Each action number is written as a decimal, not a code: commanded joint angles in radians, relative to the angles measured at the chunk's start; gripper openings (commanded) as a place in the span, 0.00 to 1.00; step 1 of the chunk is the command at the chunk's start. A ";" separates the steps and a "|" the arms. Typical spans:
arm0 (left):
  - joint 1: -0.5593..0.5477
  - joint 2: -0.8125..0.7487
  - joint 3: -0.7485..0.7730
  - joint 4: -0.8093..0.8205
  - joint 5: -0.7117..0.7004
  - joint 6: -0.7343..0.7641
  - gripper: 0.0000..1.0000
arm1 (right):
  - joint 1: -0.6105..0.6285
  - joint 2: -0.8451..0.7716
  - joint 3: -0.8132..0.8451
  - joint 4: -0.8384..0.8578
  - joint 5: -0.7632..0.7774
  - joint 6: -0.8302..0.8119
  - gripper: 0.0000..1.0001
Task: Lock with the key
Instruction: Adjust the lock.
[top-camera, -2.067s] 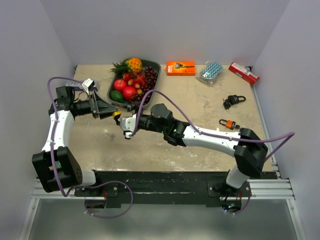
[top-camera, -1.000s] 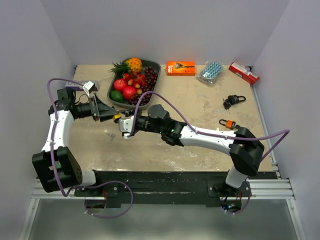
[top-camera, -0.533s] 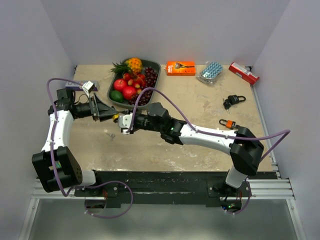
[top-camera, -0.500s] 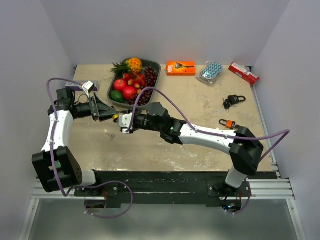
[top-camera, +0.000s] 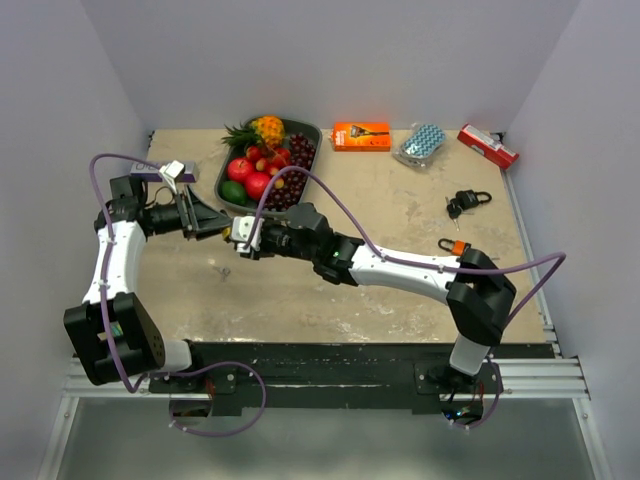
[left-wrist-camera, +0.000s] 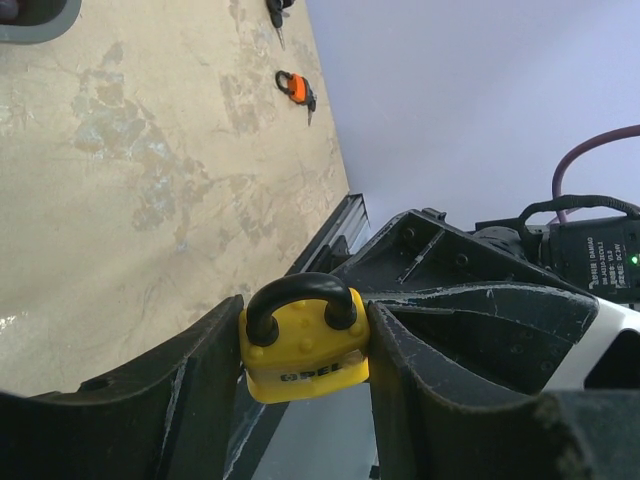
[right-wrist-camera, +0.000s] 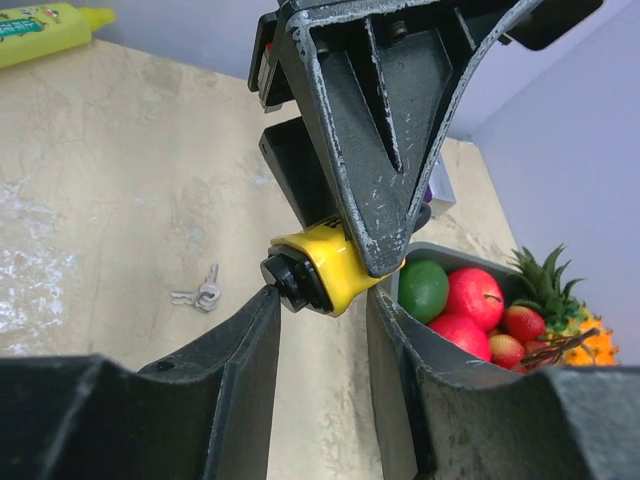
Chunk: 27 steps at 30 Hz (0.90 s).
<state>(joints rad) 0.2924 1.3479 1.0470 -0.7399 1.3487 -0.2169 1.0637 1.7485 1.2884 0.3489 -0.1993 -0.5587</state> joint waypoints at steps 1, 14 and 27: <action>-0.042 -0.052 -0.030 -0.065 0.110 -0.019 0.00 | -0.007 0.012 0.083 0.099 -0.020 0.040 0.36; -0.095 -0.107 -0.114 0.036 0.081 -0.134 0.00 | -0.062 0.095 0.215 0.076 -0.046 0.157 0.29; -0.013 -0.052 0.071 0.069 -0.146 -0.105 0.00 | -0.073 -0.018 0.059 -0.007 -0.066 0.108 0.43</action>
<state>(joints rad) 0.2733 1.2961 1.0069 -0.6018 1.1770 -0.2962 1.0019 1.8320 1.3872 0.2394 -0.2825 -0.3927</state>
